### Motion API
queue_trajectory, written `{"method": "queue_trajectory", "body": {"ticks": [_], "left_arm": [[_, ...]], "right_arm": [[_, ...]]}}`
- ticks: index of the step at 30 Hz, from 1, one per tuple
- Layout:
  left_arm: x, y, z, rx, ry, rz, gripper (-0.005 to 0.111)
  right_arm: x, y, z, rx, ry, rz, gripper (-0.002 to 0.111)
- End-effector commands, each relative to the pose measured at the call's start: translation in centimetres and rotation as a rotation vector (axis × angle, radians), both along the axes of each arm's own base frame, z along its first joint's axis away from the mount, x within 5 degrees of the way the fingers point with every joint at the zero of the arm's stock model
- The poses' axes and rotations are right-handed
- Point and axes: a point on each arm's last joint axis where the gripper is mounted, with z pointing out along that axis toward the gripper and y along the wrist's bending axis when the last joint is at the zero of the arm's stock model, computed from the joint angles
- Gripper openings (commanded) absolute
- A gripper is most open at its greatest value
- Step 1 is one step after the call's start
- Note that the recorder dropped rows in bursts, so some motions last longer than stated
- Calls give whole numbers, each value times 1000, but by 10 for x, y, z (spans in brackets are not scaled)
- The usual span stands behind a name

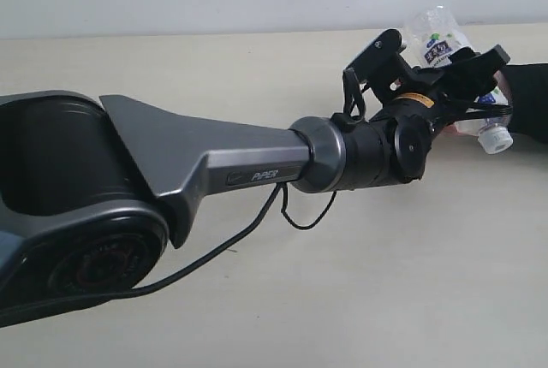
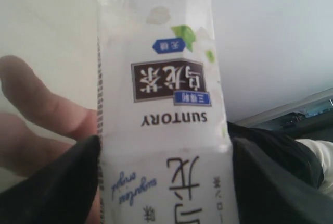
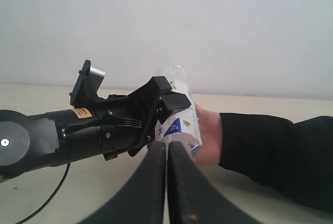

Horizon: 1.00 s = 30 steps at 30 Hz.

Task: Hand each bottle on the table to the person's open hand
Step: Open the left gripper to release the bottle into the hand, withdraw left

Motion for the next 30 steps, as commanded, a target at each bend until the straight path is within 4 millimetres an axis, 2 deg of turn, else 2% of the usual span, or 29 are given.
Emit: {"method": "queue_trajectory", "body": {"ticks": [1,7,11,14,30], "left_arm": [[5,-1,-5,-9,35,7,8],[5,-2,-10,-7,43,9,32],[5,-1,-10,-8,41,10,56],[5,-1,-10,-16,49,13,68],[8,0,-8,-20,56,15,71]], "right_arm": [[0,0,0,2,-6,-4,2],[0,0,0,2,-6,-4,2],[0,0,0,2,-6,-4,2],[0,0,0,2,-6,-4,2],[0,0,0,2,-6,-4,2]]}}
